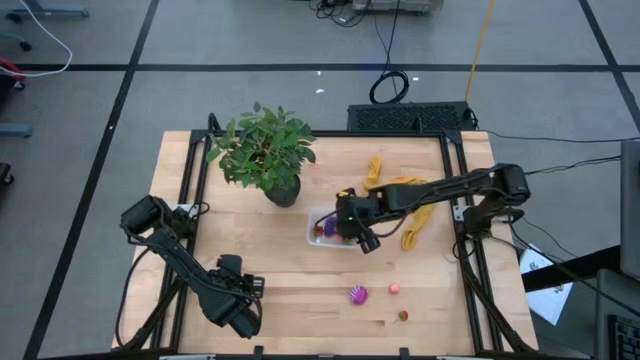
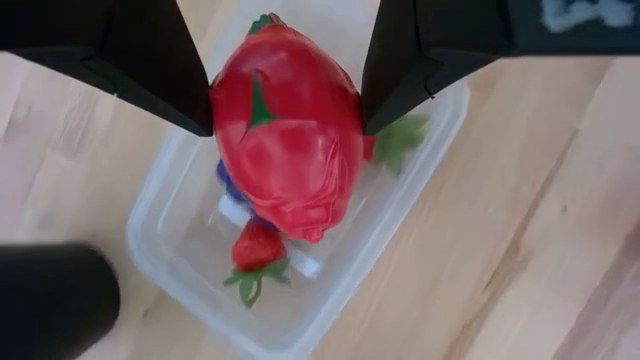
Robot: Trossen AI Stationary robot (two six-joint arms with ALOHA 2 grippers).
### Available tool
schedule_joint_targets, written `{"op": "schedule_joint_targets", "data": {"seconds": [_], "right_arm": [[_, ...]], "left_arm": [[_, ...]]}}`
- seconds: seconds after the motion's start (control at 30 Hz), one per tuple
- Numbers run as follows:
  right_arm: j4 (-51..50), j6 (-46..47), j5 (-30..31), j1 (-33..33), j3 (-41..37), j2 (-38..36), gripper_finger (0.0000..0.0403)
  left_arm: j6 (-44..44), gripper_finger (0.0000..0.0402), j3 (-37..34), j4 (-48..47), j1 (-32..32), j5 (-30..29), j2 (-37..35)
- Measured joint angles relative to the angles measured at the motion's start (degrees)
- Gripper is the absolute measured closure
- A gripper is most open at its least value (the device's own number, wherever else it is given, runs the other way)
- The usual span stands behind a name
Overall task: Pick and placing Produce into tupperware
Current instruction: Put the dragon fruit into the bin
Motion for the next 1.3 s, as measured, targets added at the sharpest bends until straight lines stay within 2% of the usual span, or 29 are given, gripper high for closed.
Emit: {"op": "schedule_joint_targets", "data": {"seconds": [0.27, 0.53, 0.83, 1.0, 1.3], "right_arm": [[1.7, -3.1, -0.1, 0.0, 4.4, 4.8, 0.0167], [6.7, -6.0, -0.2, -0.3, 4.5, 5.6, 0.0167], [10.8, -5.2, -0.5, -0.7, 4.5, 5.8, 0.0167], [13.4, -3.9, -4.4, -0.7, 4.5, 7.9, 0.0167], [14.2, -3.8, -4.6, -1.1, 4.5, 8.6, 0.0167]], "left_arm": [[0.3, 0.0144, 0.0, 0.0, 0.0, -3.0, 0.0], [0.3, 0.0144, 0.0, 0.0, 0.0, -3.1, 0.0], [0.7, 0.0144, 0.0, 0.0, 0.0, -3.5, 0.0], [1.6, 0.0144, 0.0, 0.0, 0.0, -4.3, 0.0], [2.3, 0.0144, 0.0, 0.0, 0.0, -4.4, 0.0]]}}
